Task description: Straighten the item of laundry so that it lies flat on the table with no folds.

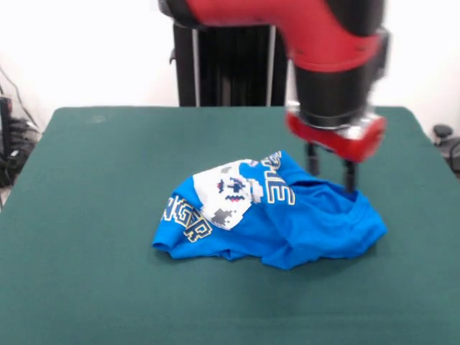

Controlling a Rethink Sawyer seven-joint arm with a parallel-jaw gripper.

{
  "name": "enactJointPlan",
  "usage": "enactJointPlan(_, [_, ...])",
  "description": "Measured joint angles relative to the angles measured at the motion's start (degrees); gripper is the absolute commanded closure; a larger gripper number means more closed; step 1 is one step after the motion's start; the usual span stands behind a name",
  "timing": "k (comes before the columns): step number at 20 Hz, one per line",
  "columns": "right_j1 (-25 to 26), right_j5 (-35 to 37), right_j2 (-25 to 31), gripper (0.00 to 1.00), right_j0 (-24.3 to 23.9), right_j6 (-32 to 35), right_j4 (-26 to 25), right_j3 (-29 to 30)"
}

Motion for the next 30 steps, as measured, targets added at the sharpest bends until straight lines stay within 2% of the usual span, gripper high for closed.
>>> enactJointPlan(10, [-1.31, 0.39, -5.62, 0.00, -5.80, 0.00, -4.79, -1.20])
enactJointPlan(17, [-0.67, 0.41, -8.21, 0.00, -5.53, 0.00, -7.35, -2.36])
enactJointPlan(22, [1.48, -0.07, -9.61, 0.00, -6.42, 0.00, -9.36, -5.33])
enactJointPlan(30, [6.84, -5.95, -11.05, 0.00, -9.55, 0.00, -11.56, -8.52])
